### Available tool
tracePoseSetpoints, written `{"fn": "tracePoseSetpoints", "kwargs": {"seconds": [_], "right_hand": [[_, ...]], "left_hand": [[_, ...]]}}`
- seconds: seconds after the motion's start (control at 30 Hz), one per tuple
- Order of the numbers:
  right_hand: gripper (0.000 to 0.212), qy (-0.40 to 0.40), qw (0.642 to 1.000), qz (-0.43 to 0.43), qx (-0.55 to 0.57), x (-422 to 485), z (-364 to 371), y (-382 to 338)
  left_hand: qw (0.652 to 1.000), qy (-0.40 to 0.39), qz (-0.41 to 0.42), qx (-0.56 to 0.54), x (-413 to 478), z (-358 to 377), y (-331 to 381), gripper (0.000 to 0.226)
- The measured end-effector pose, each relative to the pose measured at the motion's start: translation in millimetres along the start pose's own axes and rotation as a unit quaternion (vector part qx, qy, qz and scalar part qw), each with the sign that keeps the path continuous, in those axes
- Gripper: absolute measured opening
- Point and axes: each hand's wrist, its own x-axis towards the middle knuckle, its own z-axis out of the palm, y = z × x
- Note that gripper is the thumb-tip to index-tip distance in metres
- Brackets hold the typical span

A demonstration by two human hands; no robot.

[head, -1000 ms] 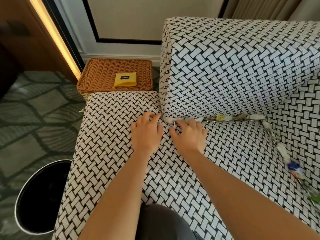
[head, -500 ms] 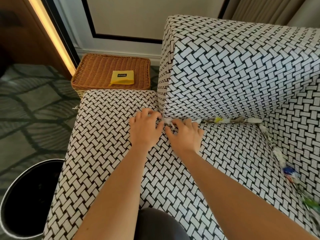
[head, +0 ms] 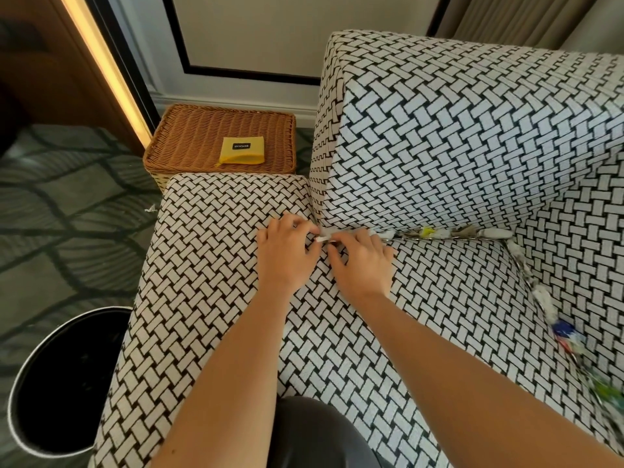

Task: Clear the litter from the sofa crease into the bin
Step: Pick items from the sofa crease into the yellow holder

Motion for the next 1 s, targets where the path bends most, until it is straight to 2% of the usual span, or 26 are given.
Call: {"fn": "tracePoseSetpoints", "kwargs": {"seconds": [0.27, 0.53, 0.67, 0.87, 1.0], "right_hand": [[0.02, 0.027, 0.992, -0.029, 0.117, -8, 2, 0], [0.025, 0.02, 0.996, -0.022, 0.081, -4, 1, -3], [0.02, 0.043, 0.992, 0.004, 0.117, -2, 3, -6], [0.023, 0.046, 0.993, -0.002, 0.106, 1, 6, -6], [0.021, 0.049, 0.996, -0.004, 0.077, 2, 9, -5]], "left_hand": [[1.0, 0.001, 0.005, -0.025, -21, -4, 0, 0.029], [1.0, -0.023, -0.002, 0.007, -19, -1, 2, 0.039], [1.0, -0.006, -0.021, -0.009, -15, -1, 4, 0.034], [1.0, -0.009, 0.002, -0.001, -5, -1, 3, 0.026], [0.998, -0.035, 0.043, 0.023, -2, -3, 2, 0.032]]}}
